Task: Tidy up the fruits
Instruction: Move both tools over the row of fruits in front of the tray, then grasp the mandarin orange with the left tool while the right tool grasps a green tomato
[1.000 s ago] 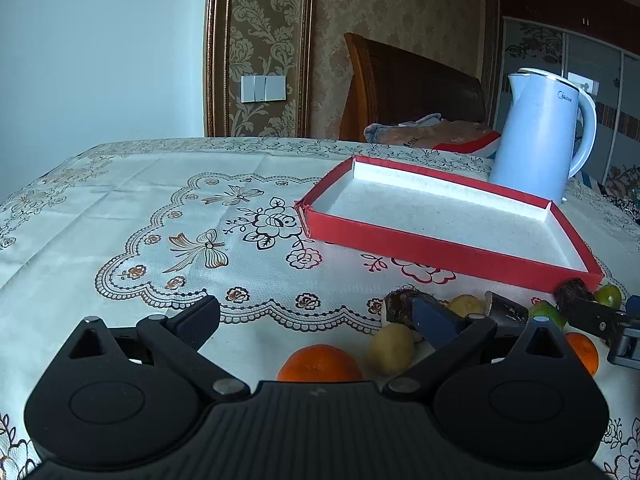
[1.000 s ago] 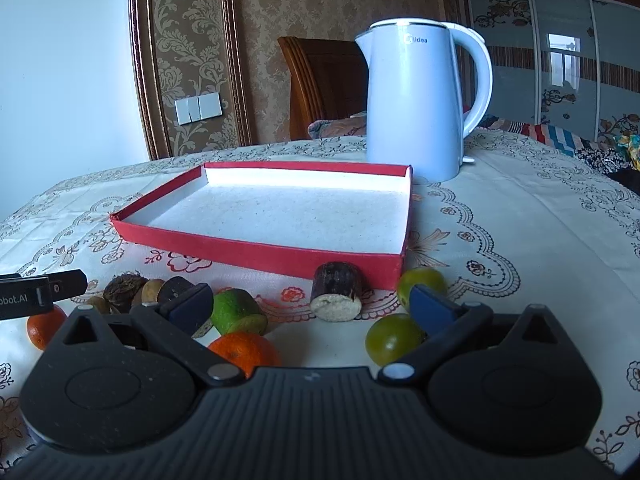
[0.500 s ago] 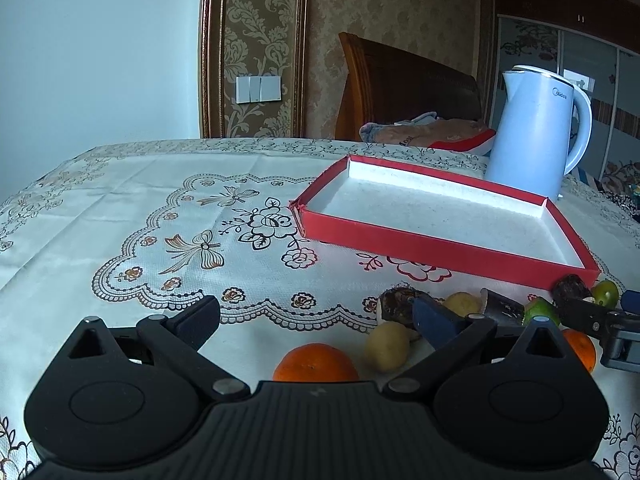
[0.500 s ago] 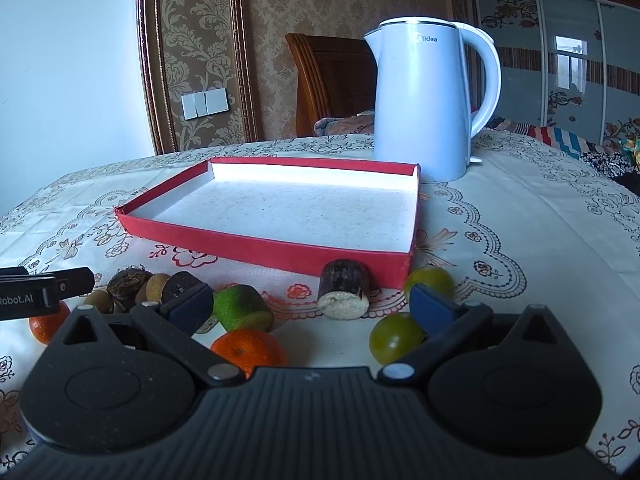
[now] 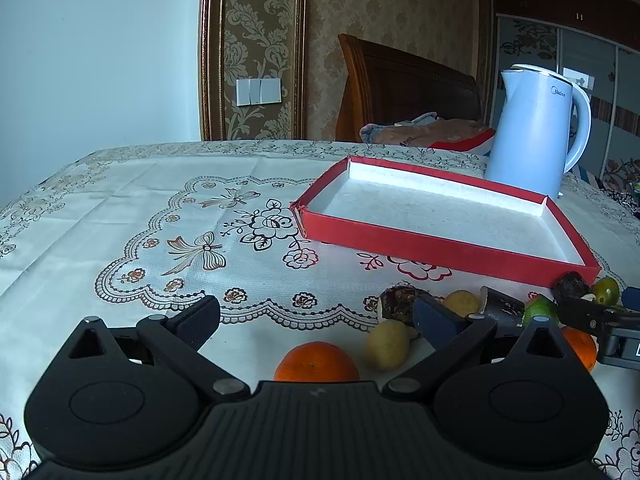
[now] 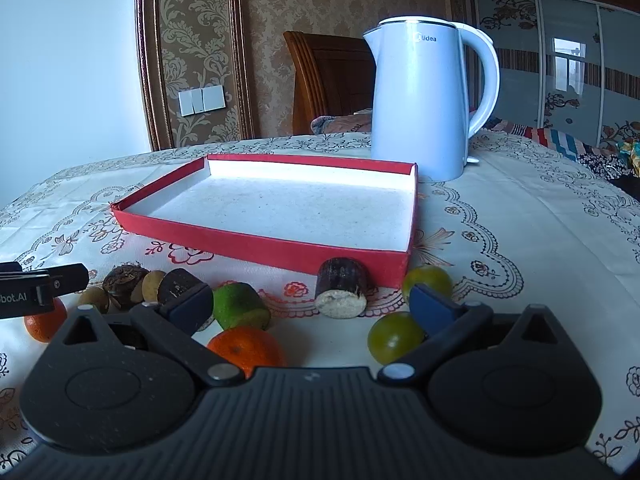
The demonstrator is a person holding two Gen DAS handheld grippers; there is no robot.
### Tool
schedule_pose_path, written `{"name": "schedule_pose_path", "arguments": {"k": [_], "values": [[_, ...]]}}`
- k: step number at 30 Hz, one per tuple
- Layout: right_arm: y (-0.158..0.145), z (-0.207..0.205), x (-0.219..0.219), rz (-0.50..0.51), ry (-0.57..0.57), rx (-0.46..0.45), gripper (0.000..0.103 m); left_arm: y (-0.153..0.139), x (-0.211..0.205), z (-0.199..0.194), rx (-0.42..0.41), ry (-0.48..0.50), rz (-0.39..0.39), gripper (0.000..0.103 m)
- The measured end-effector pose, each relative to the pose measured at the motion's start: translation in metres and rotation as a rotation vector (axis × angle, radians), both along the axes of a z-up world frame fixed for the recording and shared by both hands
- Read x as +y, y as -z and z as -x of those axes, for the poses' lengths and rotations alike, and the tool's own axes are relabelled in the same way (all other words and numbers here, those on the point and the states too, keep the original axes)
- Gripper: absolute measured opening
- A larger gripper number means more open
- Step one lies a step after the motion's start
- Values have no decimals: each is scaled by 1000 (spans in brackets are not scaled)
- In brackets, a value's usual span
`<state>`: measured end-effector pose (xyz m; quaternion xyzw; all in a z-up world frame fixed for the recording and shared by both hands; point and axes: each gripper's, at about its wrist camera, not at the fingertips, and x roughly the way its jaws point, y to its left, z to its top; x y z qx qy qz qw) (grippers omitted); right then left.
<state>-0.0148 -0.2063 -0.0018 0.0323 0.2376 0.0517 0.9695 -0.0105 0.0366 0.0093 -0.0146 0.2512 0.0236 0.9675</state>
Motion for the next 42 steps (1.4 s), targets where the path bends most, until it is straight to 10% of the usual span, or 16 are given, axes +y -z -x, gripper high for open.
{"name": "schedule_pose_path", "arguments": {"k": [18, 31, 42], "values": [[6, 71, -23, 183, -160, -50, 102, 2, 10, 9, 1, -5, 15, 103], [13, -2, -46, 76, -62, 126, 53, 2, 11, 8, 7, -5, 25, 103], [15, -4, -43, 73, -72, 130, 42, 3, 44, 32, 56, -11, 94, 103]]}}
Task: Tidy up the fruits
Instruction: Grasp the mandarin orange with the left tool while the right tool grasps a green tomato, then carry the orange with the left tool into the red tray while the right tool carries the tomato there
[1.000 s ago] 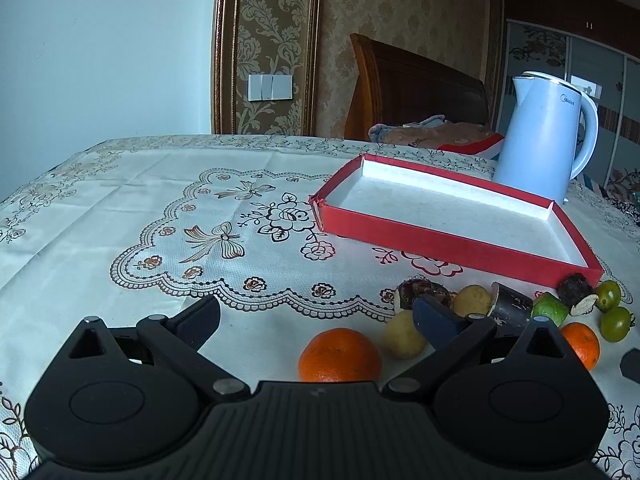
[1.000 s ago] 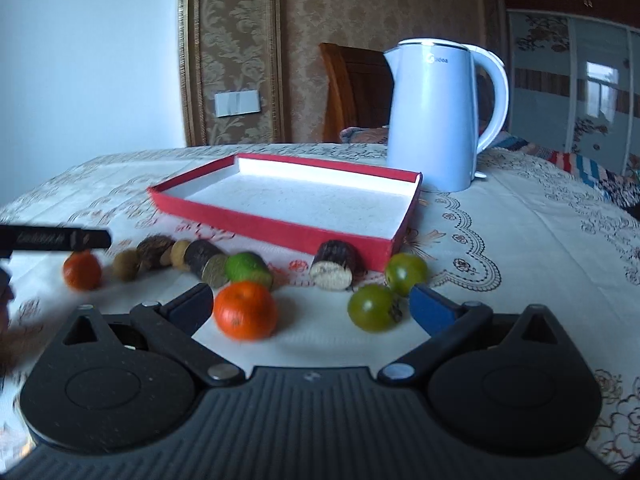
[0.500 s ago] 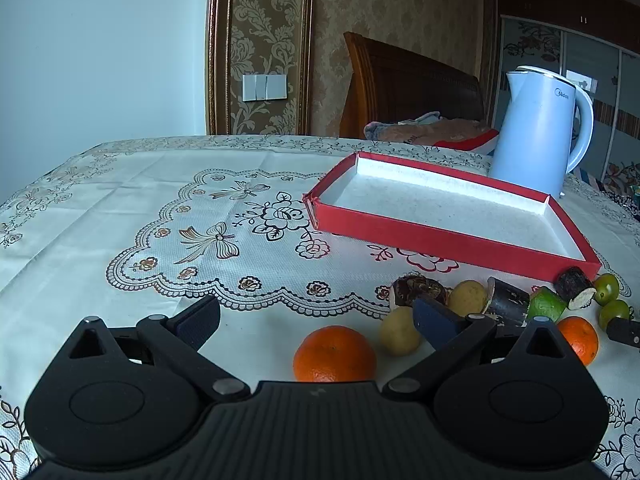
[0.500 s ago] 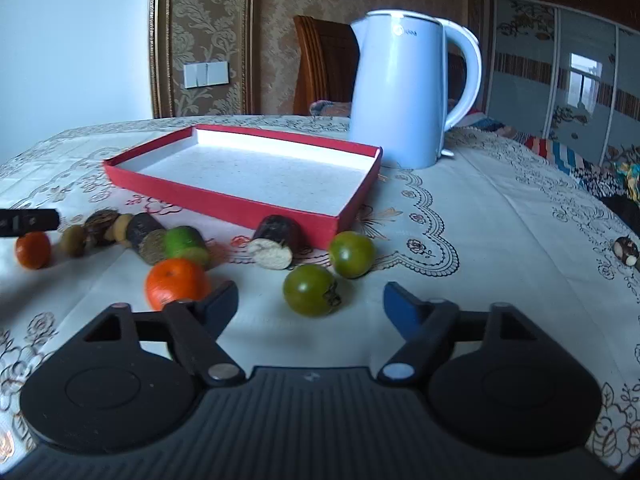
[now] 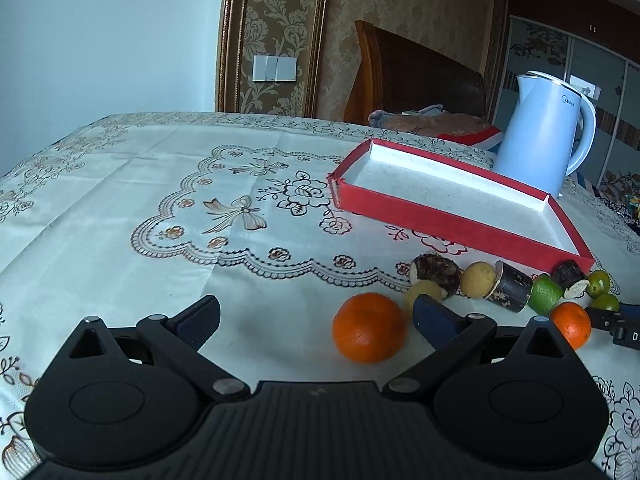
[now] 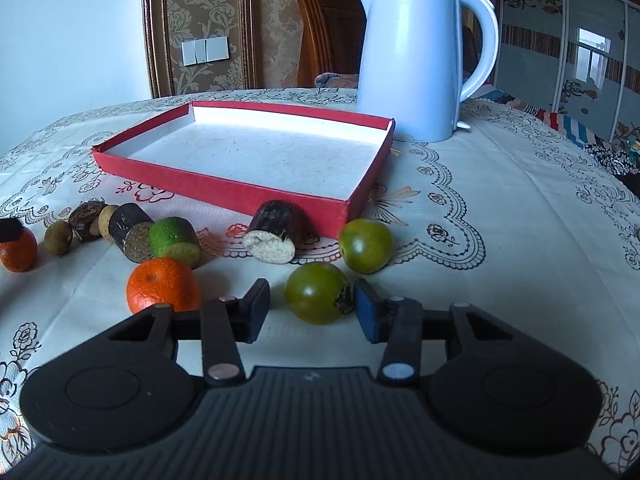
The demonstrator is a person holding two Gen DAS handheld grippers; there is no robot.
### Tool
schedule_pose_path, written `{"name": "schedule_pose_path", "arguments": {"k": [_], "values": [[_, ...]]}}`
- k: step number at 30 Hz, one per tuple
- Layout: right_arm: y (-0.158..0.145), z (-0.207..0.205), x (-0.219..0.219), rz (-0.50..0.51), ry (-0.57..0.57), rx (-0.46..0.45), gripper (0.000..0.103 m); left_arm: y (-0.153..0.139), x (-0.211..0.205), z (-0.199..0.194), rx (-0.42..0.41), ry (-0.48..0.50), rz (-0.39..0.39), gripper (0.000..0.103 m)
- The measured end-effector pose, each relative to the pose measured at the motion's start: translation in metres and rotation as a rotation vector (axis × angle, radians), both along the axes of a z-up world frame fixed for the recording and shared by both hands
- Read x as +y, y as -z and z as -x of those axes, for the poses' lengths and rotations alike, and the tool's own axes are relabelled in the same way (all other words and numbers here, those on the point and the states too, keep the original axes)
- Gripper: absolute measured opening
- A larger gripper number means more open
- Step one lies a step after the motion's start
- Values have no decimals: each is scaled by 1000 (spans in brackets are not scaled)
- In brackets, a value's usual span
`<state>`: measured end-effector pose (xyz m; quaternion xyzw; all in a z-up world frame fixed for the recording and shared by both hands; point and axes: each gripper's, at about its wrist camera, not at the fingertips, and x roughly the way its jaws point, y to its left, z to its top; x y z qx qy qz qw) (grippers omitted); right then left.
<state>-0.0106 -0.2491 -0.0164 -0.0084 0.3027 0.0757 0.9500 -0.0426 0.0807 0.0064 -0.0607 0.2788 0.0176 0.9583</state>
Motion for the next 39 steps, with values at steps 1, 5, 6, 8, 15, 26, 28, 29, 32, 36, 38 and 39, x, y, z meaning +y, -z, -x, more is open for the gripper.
{"name": "schedule_pose_path", "arguments": {"k": [1, 5, 6, 8, 15, 26, 28, 29, 32, 36, 38, 39], "values": [[0, 0, 0, 1, -4, -1, 40, 1, 3, 5, 4, -2, 9, 103], [0, 0, 3, 18, -6, -2, 40, 1, -4, 12, 21, 21, -13, 103], [0, 0, 4, 16, -6, -2, 40, 0, -11, 12, 17, 32, -42, 103], [0, 0, 4, 10, -5, 0, 40, -2, -25, 10, 4, 45, -101, 103], [0, 0, 2, 7, -6, 1, 41, 6, -44, -13, 69, 108, -166, 102], [-1, 1, 0, -14, -21, -7, 32, 11, -38, -23, 94, 132, -117, 42], [-1, 1, 1, -8, -23, -5, 32, 11, -38, -23, 91, 131, -114, 42], [-1, 1, 0, -10, -23, -5, 32, 12, -38, -23, 88, 130, -114, 42], [-2, 1, -1, -17, -23, -4, 32, 12, -39, -21, 79, 126, -124, 42], [-2, 1, -2, -14, -22, -8, 32, 12, -38, -21, 78, 113, -124, 42], [-2, 2, -1, -16, -24, -12, 32, 11, -36, -20, 77, 99, -124, 42], [-3, 3, -2, -23, -30, -22, 32, 11, -35, -20, 76, 92, -123, 42]]}}
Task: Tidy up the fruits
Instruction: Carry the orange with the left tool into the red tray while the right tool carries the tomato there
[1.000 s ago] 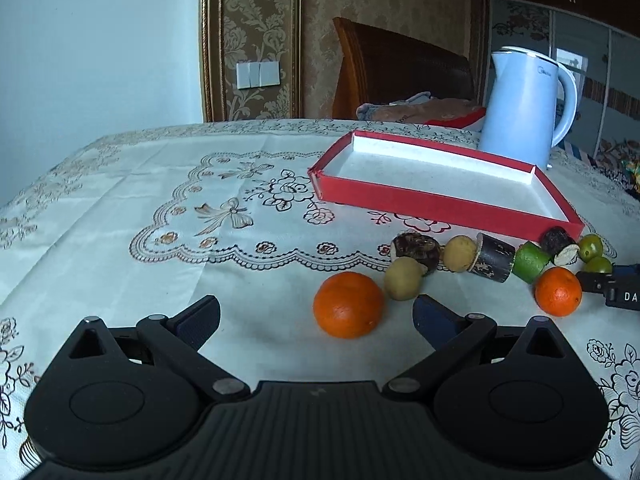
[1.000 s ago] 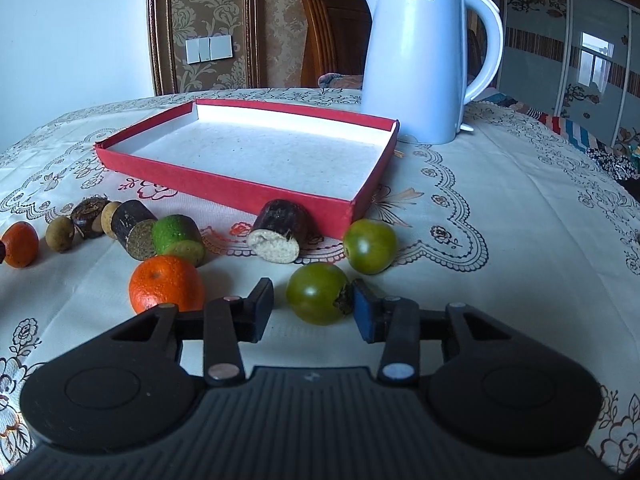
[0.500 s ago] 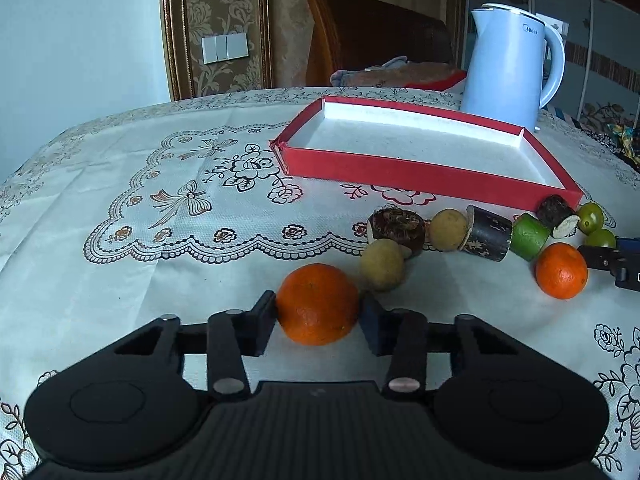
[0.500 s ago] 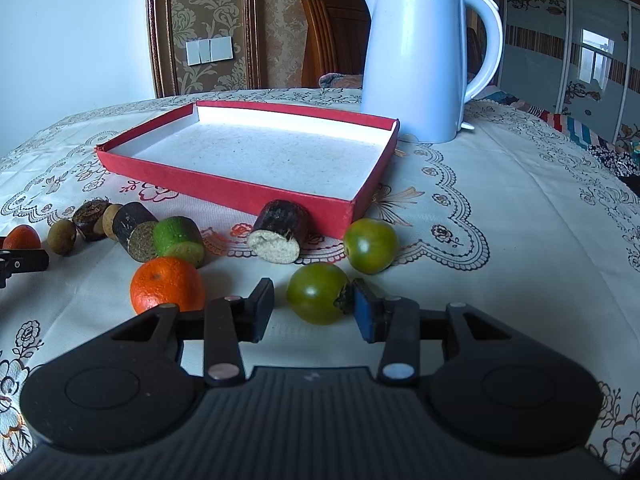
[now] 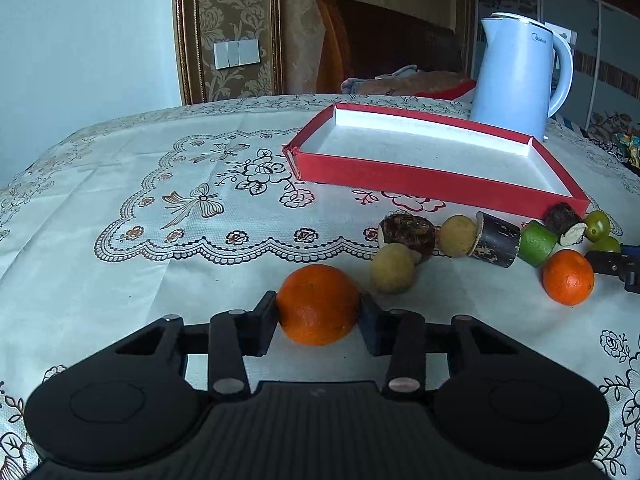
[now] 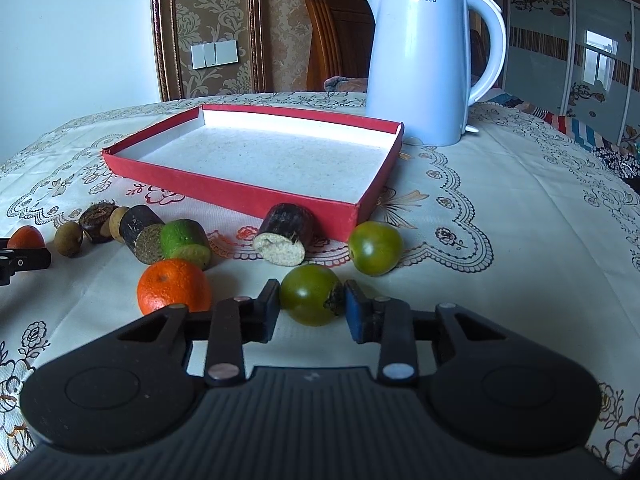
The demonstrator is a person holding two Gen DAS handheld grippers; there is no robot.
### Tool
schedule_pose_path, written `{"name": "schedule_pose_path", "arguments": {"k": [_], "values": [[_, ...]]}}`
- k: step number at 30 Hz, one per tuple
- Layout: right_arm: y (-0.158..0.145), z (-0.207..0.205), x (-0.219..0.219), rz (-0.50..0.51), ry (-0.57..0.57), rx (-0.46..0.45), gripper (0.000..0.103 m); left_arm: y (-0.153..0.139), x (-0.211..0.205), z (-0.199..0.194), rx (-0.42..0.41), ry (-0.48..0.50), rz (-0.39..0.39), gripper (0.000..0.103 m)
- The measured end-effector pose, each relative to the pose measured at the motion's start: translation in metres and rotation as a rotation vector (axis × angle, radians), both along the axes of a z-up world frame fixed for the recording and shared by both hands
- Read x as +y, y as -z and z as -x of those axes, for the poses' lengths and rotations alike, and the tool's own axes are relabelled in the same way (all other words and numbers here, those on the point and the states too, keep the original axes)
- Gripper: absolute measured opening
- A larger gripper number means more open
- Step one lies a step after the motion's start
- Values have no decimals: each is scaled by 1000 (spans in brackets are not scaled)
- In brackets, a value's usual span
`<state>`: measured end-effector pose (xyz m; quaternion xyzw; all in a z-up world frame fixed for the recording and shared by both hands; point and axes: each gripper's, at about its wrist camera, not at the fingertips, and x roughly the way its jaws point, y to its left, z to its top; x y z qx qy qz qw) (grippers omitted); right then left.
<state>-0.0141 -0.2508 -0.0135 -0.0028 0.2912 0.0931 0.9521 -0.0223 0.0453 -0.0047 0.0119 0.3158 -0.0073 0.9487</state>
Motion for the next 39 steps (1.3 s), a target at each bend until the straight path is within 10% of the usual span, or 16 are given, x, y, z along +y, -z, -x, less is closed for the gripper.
{"name": "schedule_pose_path", "arguments": {"k": [23, 39], "values": [[-43, -11, 13, 45, -4, -180, 32, -46, -29, -50, -101, 54, -1, 42], [-33, -114, 39, 50, 38, -73, 32, -26, -43, -170, 26, -17, 25, 42]]}}
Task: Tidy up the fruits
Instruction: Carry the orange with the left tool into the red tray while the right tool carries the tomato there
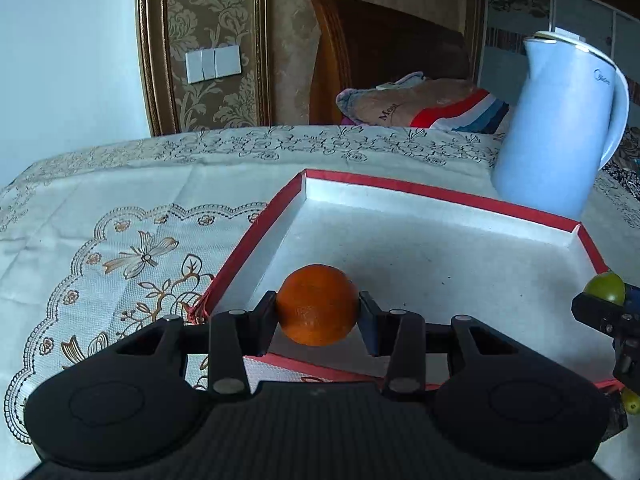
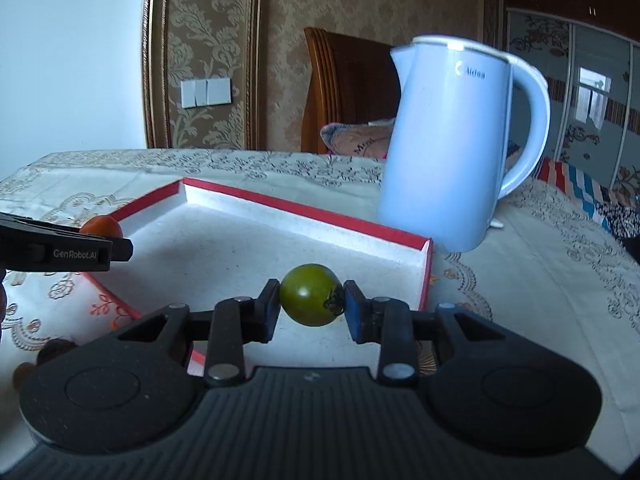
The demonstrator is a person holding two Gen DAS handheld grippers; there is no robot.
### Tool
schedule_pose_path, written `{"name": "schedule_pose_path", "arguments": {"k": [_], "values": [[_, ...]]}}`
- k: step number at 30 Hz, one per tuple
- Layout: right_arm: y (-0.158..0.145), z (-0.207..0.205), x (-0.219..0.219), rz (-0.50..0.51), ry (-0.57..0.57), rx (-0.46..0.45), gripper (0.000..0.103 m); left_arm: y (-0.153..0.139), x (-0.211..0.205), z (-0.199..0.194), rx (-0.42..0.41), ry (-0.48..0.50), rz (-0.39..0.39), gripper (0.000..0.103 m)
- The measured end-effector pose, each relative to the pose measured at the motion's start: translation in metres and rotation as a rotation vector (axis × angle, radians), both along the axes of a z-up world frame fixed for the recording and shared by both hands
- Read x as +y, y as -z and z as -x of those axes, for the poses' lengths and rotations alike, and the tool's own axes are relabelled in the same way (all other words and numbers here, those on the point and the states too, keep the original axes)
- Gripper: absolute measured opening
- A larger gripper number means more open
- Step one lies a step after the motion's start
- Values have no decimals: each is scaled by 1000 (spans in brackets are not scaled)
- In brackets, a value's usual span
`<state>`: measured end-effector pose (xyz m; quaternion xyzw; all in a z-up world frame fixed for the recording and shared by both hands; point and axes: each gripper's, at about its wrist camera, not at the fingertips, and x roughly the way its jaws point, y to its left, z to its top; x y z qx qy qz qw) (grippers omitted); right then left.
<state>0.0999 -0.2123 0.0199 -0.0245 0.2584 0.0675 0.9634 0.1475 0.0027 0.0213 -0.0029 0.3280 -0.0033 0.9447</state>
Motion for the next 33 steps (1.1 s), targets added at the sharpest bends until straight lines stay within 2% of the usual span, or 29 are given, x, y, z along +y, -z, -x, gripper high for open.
{"name": "schedule_pose_path", "arguments": {"k": [3, 10, 17, 25, 29, 33], "values": [[6, -5, -4, -5, 12, 28, 32, 8, 6, -1, 21, 0, 12, 42], [8, -2, -6, -6, 10, 30, 32, 9, 3, 14, 52, 12, -11, 42], [10, -4, -5, -1, 15, 40, 32, 7, 8, 33, 76, 44, 55, 42], [15, -22, 8, 43, 2, 65, 32, 10, 6, 29, 74, 23, 29, 42], [21, -33, 9, 20, -2, 111, 32, 10, 3, 27, 67, 9, 11, 42], [21, -32, 9, 13, 3, 111, 32, 10, -2, 24, 59, -13, -7, 42]]}}
